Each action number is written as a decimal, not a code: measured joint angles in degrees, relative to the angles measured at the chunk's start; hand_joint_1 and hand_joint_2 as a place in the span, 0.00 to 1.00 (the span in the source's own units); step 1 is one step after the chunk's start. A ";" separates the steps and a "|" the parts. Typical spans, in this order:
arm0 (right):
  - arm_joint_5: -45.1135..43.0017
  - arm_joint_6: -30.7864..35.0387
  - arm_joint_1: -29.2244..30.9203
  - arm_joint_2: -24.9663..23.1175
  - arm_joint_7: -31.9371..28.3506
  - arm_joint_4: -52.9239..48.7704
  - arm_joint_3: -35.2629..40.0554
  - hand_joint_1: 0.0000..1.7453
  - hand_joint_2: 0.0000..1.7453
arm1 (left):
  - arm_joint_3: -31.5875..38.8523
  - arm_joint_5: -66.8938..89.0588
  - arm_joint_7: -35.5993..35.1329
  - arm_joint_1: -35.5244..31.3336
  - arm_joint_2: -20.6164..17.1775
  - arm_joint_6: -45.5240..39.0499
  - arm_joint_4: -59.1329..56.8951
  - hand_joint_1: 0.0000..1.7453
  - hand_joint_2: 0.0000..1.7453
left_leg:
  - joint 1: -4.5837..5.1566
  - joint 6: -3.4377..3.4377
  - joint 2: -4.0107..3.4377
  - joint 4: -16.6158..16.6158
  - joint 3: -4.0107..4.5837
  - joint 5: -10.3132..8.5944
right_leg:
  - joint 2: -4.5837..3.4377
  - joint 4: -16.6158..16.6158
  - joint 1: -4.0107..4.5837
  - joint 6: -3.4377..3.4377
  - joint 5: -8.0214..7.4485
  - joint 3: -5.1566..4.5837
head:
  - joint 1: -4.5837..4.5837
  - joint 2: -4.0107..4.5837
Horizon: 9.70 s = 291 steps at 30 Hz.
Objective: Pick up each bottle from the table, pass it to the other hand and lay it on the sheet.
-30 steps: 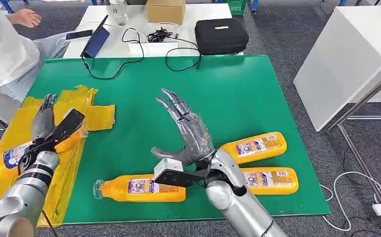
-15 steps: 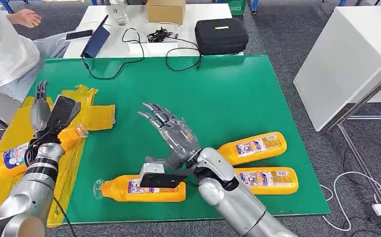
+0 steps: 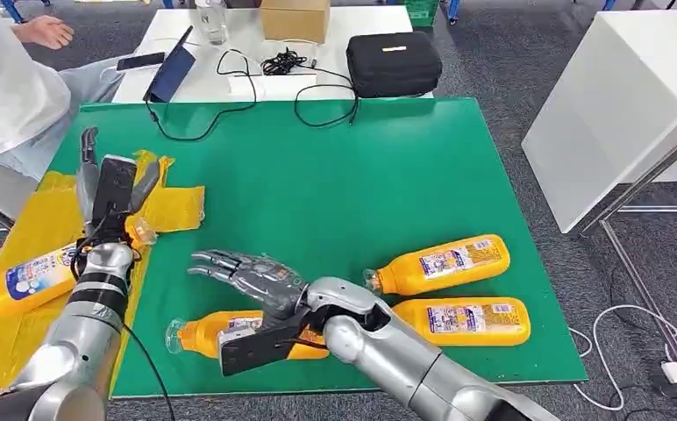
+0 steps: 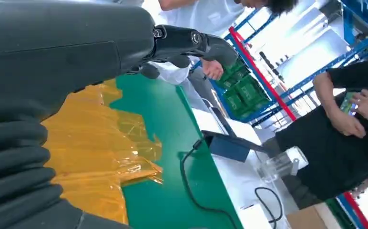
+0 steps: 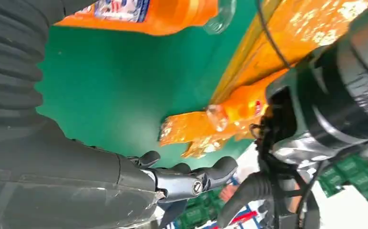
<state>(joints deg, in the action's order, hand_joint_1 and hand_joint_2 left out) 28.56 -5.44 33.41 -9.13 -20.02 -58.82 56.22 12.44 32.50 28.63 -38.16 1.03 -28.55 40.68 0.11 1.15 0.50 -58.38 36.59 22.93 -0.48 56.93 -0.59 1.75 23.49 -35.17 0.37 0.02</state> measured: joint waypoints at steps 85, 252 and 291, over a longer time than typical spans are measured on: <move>-1.17 -1.31 8.40 9.44 11.83 -6.07 12.68 0.00 1.00 | 3.10 -11.49 4.46 0.87 1.11 -2.36 -6.30 0.00 1.00 | 0.00 0.00 0.00 -0.01 0.01 0.00 | 0.00 -0.01 0.00 0.01 0.00 0.01 | 0.00 0.00; 22.60 42.45 -16.72 -5.31 2.78 0.00 -38.21 1.00 1.00 | -24.17 -51.16 -11.56 20.64 7.13 52.57 29.79 0.00 1.00 | -0.02 0.01 -0.19 0.01 0.61 -0.43 | -0.12 -0.06 0.05 -0.12 -0.62 -0.62 | -0.02 0.00; 30.63 44.67 -12.43 -10.60 7.82 15.39 -18.51 1.00 1.00 | -22.21 -49.37 -8.44 19.83 6.05 44.74 22.53 1.00 1.00 | -0.06 -0.01 -0.26 0.01 0.68 -0.44 | -0.14 -0.06 0.12 -0.13 -0.61 -0.77 | 0.00 0.00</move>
<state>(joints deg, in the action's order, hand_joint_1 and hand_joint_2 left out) 59.19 39.23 20.99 -19.74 -12.20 -43.43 37.70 -9.77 -16.87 20.20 -18.34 7.08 16.20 63.21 0.05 1.14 0.24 -58.37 37.27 22.49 -0.62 56.86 -0.47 1.61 22.87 -35.93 0.37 0.02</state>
